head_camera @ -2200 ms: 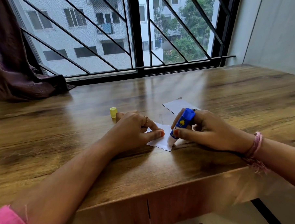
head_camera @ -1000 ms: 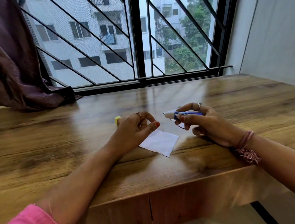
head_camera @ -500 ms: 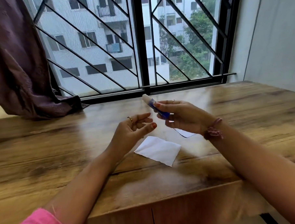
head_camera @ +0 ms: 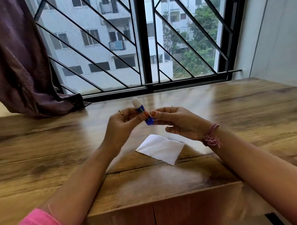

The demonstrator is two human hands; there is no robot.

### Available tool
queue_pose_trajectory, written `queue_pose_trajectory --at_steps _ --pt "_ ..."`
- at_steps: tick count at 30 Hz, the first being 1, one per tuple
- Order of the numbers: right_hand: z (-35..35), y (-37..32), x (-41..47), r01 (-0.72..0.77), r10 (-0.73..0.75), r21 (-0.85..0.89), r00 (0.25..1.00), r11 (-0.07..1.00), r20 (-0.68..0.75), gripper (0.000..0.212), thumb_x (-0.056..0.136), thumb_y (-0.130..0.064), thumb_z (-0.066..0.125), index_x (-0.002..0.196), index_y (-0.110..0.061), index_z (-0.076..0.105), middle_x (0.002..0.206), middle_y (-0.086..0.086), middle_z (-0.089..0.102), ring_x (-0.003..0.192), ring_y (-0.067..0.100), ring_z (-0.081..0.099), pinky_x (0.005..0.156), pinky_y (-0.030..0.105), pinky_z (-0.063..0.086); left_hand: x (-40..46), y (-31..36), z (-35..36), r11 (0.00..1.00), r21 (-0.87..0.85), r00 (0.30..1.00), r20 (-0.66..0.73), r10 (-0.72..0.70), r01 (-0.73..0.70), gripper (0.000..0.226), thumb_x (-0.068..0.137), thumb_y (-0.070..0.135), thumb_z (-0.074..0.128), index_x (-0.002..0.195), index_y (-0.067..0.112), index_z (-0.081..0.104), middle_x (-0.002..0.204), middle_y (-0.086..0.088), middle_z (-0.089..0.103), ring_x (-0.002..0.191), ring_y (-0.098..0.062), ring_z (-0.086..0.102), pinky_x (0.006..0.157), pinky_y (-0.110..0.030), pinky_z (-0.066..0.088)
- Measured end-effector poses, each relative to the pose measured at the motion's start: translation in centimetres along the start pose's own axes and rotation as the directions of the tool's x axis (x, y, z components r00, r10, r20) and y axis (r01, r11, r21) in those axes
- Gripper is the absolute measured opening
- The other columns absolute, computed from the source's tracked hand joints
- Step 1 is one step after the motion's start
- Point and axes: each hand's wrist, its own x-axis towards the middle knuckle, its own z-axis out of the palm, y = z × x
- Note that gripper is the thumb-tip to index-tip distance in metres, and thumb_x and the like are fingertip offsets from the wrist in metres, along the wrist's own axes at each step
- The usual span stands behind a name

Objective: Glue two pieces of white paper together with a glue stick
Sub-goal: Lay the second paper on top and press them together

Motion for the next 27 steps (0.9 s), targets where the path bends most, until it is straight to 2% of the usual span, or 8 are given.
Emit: queue_pose_trajectory --at_steps 3,6,11,16,18,22,27 --pt "-0.6 -0.1 -0.1 0.012 -0.015 -0.046 0.996 0.999 -0.084 0.025 0.074 -0.034 0.075 0.096 -0.022 0.073 0.101 -0.003 0.074 0.095 0.006 0.067 0.056 0.014 0.045 1.0 0.2 -1.9 0.995 0.098 0.989 -0.143 0.041 -0.027 0.018 0.072 0.029 0.079 0.088 0.025 0.073 0.084 0.006 0.077 0.084 -0.005 0.070 0.072 -0.012 0.051" --pt "-1.3 -0.2 -0.4 0.012 -0.025 -0.088 0.989 0.996 -0.145 0.012 0.080 -0.027 0.072 0.091 -0.023 0.073 0.093 -0.007 0.074 0.085 0.005 0.066 0.056 0.014 0.042 2.0 -0.6 -3.8 0.970 0.241 0.955 -0.292 0.056 0.017 0.020 0.076 0.026 0.078 0.094 0.020 0.071 0.085 0.006 0.074 0.077 0.001 0.068 0.068 -0.010 0.048" --pt "-2.0 -0.1 -0.7 -0.006 -0.031 -0.172 0.977 0.985 -0.212 0.011 0.084 -0.022 0.067 0.094 -0.022 0.072 0.089 -0.007 0.071 0.078 0.005 0.064 0.058 0.018 0.037 2.8 -2.6 -5.5 0.900 0.402 0.897 -0.440 0.028 0.169 0.034 0.080 0.029 0.075 0.106 0.009 0.067 0.095 -0.003 0.070 0.084 -0.012 0.064 0.067 -0.015 0.042" --pt "-2.2 -0.3 -0.7 -0.008 -0.049 -0.241 0.972 0.970 -0.229 0.013 0.085 -0.020 0.066 0.098 -0.020 0.070 0.087 -0.006 0.070 0.070 0.002 0.062 0.058 0.020 0.035 2.7 -3.5 -6.3 0.816 0.489 0.907 -0.409 -0.098 0.309 0.034 0.081 0.032 0.074 0.107 0.012 0.064 0.099 -0.003 0.067 0.092 -0.018 0.061 0.081 -0.032 0.048" --pt "-2.2 -0.3 -0.7 -0.012 -0.051 -0.253 0.970 0.967 -0.239 0.011 0.085 -0.020 0.066 0.095 -0.021 0.070 0.086 -0.005 0.070 0.070 0.003 0.061 0.058 0.020 0.035 2.6 -3.5 -6.3 0.801 0.504 0.909 -0.402 -0.114 0.323 0.036 0.080 0.031 0.075 0.108 0.011 0.063 0.100 -0.004 0.067 0.093 -0.019 0.061 0.086 -0.036 0.051" --pt "-2.5 -0.2 -0.6 -0.018 -0.056 -0.278 0.964 0.960 -0.259 0.009 0.085 -0.020 0.066 0.093 -0.022 0.070 0.086 -0.006 0.070 0.071 0.004 0.062 0.060 0.021 0.035 2.4 -3.3 -6.3 0.789 0.523 0.913 -0.392 -0.112 0.322 0.041 0.078 0.026 0.078 0.112 0.009 0.062 0.102 -0.005 0.067 0.095 -0.020 0.063 0.088 -0.038 0.052" --pt "-3.1 -0.3 -0.4 -0.014 -0.074 -0.293 0.955 0.956 -0.287 0.010 0.086 -0.020 0.066 0.094 -0.021 0.070 0.088 -0.004 0.070 0.071 0.005 0.062 0.058 0.020 0.036 2.4 -3.4 -6.3 0.781 0.525 0.909 -0.396 -0.127 0.338 0.044 0.074 0.027 0.081 0.110 0.010 0.062 0.102 -0.006 0.069 0.092 -0.019 0.064 0.082 -0.033 0.051"
